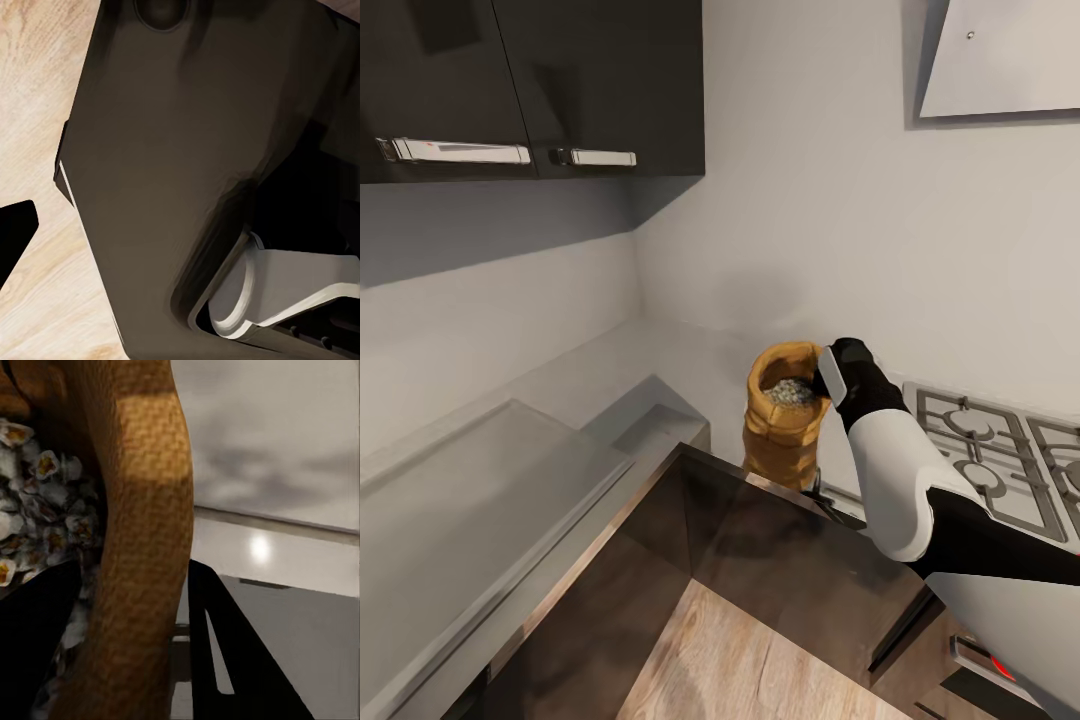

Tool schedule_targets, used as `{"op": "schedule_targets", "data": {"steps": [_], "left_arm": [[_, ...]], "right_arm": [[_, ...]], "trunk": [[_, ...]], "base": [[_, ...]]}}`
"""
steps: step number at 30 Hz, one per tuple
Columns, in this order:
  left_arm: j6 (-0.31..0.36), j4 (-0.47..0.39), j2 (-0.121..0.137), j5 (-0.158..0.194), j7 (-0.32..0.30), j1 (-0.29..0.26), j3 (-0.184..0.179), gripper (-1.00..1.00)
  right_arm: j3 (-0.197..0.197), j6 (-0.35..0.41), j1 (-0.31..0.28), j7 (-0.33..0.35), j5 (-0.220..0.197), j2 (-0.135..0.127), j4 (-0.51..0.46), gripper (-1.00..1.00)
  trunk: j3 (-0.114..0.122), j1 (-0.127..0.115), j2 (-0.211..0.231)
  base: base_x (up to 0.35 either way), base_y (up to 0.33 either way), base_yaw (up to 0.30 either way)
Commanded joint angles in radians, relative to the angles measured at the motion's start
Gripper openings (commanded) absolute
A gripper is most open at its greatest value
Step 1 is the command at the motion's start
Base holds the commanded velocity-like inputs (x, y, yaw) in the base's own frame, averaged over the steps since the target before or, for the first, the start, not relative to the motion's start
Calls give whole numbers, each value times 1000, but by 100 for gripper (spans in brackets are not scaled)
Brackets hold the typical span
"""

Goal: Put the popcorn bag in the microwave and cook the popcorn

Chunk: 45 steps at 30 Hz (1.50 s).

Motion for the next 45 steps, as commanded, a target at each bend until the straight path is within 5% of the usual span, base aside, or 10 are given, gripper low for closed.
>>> {"op": "schedule_targets", "data": {"steps": [1,4,8,30,45], "left_arm": [[-1,-2,0,4,0,0,1,100],[-1,-2,0,4,0,0,1,100],[-1,-2,0,4,0,0,1,100],[-4,-2,-2,2,4,0,0,100],[-4,-2,-3,6,9,0,0,100]], "right_arm": [[-8,5,0,4,-7,2,-1,-100],[-8,41,0,3,-7,2,-24,-100],[-7,175,0,3,-7,2,-193,-100],[-5,175,0,4,-7,2,-284,-100],[-8,175,0,6,-9,2,-284,-100]], "trunk": [[-1,0,-1],[-1,0,-1],[-1,0,-1],[-1,0,-1],[-1,0,-1]], "base": [[0,0,0],[0,0,0],[0,0,0],[-3,0,0],[-317,0,0]]}}
